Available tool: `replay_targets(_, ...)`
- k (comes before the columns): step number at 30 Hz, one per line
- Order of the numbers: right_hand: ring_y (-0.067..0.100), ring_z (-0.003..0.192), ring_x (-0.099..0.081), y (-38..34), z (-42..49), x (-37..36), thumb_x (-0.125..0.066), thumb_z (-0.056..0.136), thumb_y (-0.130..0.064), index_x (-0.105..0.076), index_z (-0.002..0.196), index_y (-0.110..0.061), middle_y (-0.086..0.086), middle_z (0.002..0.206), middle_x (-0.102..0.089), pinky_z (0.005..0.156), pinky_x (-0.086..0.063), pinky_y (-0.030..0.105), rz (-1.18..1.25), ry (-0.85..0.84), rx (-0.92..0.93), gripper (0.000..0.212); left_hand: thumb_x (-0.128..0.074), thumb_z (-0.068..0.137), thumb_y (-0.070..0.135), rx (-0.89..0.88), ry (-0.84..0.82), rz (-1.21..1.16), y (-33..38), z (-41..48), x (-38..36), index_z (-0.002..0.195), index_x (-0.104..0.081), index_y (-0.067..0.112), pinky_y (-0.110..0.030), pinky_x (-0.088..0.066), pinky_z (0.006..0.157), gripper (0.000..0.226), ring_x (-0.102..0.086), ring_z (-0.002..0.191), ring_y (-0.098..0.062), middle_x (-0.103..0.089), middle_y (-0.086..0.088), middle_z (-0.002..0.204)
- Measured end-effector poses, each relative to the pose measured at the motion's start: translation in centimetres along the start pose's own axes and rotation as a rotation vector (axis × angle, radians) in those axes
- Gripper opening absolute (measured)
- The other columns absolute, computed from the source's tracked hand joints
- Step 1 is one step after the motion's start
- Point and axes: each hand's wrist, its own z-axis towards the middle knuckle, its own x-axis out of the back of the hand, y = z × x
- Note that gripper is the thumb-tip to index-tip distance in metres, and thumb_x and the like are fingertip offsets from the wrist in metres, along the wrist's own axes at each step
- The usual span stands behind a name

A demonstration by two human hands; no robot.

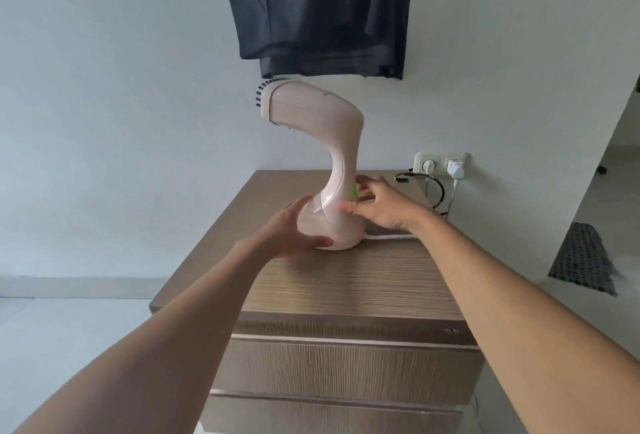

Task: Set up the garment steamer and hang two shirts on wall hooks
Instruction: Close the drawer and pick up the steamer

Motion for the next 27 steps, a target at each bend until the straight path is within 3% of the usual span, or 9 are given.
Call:
replay_targets(2, 0.013, 0.104, -0.059, 0.8, 1.1, -0.7, -0.072, 0.085, -0.037, -0.05, 0.132, -0.023, -0.003, 0.117, -0.058, 0.074, -0.049, 0.023, 0.065, 0.127, -0.012, 0.053, -0.081, 0.068, 0.046, 0.018, 0.066, 0.012, 0.2, 1.7, -0.7, 0.15, -0.021, 0.027, -0.03, -0.029, 0.104, 0.104, -0.033, 0.136, -0.021, -0.032, -0.004, 0.152)
replay_targets(3, 0.012, 0.104, -0.06, 1.2, 1.7, -1.3, -0.07, 0.087, -0.037, -0.05, 0.131, -0.022, -0.005, 0.118, -0.06, 0.074, -0.048, 0.023, 0.061, 0.192, -0.011, 0.051, -0.08, 0.07, 0.045, 0.027, 0.086, 0.014, 0.2, 2.6, -1.0, 0.151, -0.02, 0.025, -0.028, -0.028, 0.103, 0.103, -0.033, 0.136, -0.021, -0.031, -0.005, 0.152)
replay_targets(5, 0.014, 0.108, -0.06, 2.0, 3.1, -2.3, -0.065, 0.088, -0.042, -0.051, 0.131, -0.022, -0.006, 0.123, -0.062, 0.084, -0.048, 0.029, 0.005, 0.289, -0.019, 0.05, -0.08, 0.072, 0.043, 0.044, 0.106, 0.003, 0.3, 4.1, -1.5, 0.151, -0.018, 0.024, -0.028, -0.029, 0.101, 0.103, -0.033, 0.136, -0.022, -0.029, -0.006, 0.152)
replay_targets(8, 0.017, 0.114, -0.059, 3.2, 5.8, -3.4, -0.065, 0.081, -0.054, -0.045, 0.139, -0.026, -0.005, 0.128, -0.061, 0.092, -0.049, 0.034, -0.021, 0.361, -0.068, 0.067, -0.08, 0.071, 0.042, 0.07, 0.123, -0.027, 0.0, 7.0, -1.8, 0.151, -0.017, 0.024, -0.028, -0.03, 0.099, 0.103, -0.034, 0.135, -0.022, -0.029, -0.005, 0.151)
replay_targets(13, 0.017, 0.118, -0.056, 5.2, 10.6, -3.6, -0.066, 0.08, -0.059, -0.04, 0.144, -0.029, -0.005, 0.134, -0.058, 0.094, -0.049, 0.035, 0.034, 0.359, -0.06, 0.076, -0.079, 0.073, 0.041, 0.089, 0.154, -0.069, -1.4, 11.6, -2.1, 0.151, -0.017, 0.025, -0.032, -0.031, 0.102, 0.102, -0.034, 0.135, -0.023, -0.027, -0.005, 0.151)
replay_targets(18, 0.011, 0.107, -0.052, 6.9, 15.6, -3.0, -0.064, 0.081, -0.06, -0.035, 0.145, -0.031, -0.007, 0.136, -0.054, 0.083, -0.046, 0.028, 0.054, 0.334, -0.035, 0.075, -0.077, 0.076, 0.04, 0.078, 0.154, -0.052, -2.5, 16.3, -2.0, 0.152, -0.014, 0.022, -0.033, -0.03, 0.105, 0.101, -0.031, 0.137, -0.025, -0.024, -0.007, 0.154)
replay_targets(21, 0.017, 0.117, -0.054, 7.9, 17.9, -2.7, -0.063, 0.082, -0.06, -0.033, 0.146, -0.031, -0.006, 0.139, -0.052, 0.09, -0.05, 0.034, 0.059, 0.319, -0.034, 0.076, -0.077, 0.077, 0.039, 0.064, 0.153, -0.047, -2.9, 18.7, -2.0, 0.152, -0.013, 0.021, -0.033, -0.03, 0.105, 0.1, -0.03, 0.138, -0.024, -0.022, -0.007, 0.155)
replay_targets(27, 0.018, 0.123, -0.052, 9.1, 20.7, -2.3, -0.062, 0.083, -0.061, -0.031, 0.147, -0.033, -0.008, 0.143, -0.049, 0.092, -0.048, 0.035, 0.068, 0.318, -0.037, 0.077, -0.076, 0.077, 0.042, 0.047, 0.137, -0.028, -3.9, 21.8, -1.8, 0.152, -0.012, 0.022, -0.035, -0.029, 0.106, 0.101, -0.029, 0.138, -0.025, -0.021, -0.007, 0.155)
